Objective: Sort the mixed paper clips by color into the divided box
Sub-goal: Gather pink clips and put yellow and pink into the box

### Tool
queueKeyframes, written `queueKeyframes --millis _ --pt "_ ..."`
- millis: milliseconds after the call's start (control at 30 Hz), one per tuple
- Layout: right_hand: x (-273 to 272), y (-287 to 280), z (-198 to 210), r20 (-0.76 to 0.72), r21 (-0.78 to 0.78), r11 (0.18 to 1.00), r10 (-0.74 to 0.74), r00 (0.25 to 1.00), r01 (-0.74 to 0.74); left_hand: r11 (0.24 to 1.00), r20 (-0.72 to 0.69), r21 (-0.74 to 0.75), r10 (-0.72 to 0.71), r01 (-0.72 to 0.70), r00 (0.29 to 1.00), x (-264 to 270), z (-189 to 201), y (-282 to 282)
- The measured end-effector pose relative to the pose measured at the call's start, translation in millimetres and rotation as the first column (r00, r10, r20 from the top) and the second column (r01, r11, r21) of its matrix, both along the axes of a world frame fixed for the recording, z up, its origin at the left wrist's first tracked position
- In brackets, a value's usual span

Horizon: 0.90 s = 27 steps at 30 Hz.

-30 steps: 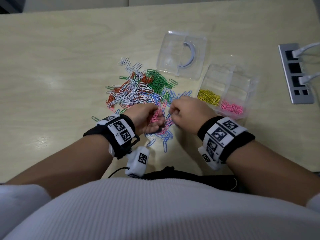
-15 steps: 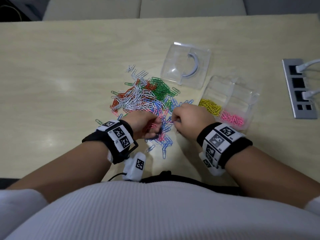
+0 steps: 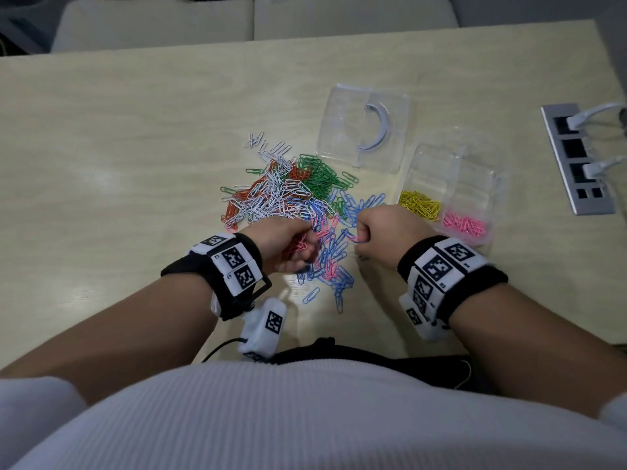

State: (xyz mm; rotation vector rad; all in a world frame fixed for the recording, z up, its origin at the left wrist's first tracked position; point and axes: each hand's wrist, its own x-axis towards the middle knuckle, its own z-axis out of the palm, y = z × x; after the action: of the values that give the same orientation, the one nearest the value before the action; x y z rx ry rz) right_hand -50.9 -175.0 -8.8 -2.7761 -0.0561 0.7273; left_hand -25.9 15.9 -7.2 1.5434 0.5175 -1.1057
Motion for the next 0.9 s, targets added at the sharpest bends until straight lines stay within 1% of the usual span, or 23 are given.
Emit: queueKeyframes --millis 167,267,333,467,567,667,767,833,900 --pt "-1 3 -1 -0.032 -0.023 1.000 0.017 0.999 -0.018 1.000 0.002 -0.003 0.003 -0.003 1.000 1 -1 7" --pt "-3 9 -1 0.004 -0.042 0.999 0.031 1.000 -0.031 1.000 0.006 0.005 0.022 -0.022 1.000 0 -2 7" --pt "-4 14 -5 0.032 -0.076 0.995 0.070 0.997 -0.068 0.999 0.006 0.009 0.031 -0.031 0.999 0 -2 6" --pt "-7 16 -9 0.011 -0.133 0.978 0.165 0.986 -0.162 0.999 0.009 0.010 0.044 -0.044 0.999 -1 -2 5" --pt "-7 14 -7 0.013 -0.148 0.970 0.195 0.981 -0.191 0.999 0.019 0.009 0.046 -0.046 0.999 -2 -1 3" --pt "-4 12 0 0.073 -0.063 0.989 0.137 0.988 -0.132 0.999 0.033 0.008 0.038 -0.038 0.999 -2 0 -1" --pt "-2 17 8 0.172 0.040 0.996 0.078 0.982 -0.086 1.000 0.033 0.007 0.016 -0.016 0.999 -4 0 -8" --pt "-1 19 9 0.219 0.023 0.997 0.064 0.974 -0.071 1.000 0.032 0.002 0.001 -0.001 0.999 -4 -1 -11" --pt "-3 17 8 0.191 -0.023 0.997 0.080 0.978 -0.077 1.000 0.040 0.004 -0.006 0.006 0.999 -4 0 -13"
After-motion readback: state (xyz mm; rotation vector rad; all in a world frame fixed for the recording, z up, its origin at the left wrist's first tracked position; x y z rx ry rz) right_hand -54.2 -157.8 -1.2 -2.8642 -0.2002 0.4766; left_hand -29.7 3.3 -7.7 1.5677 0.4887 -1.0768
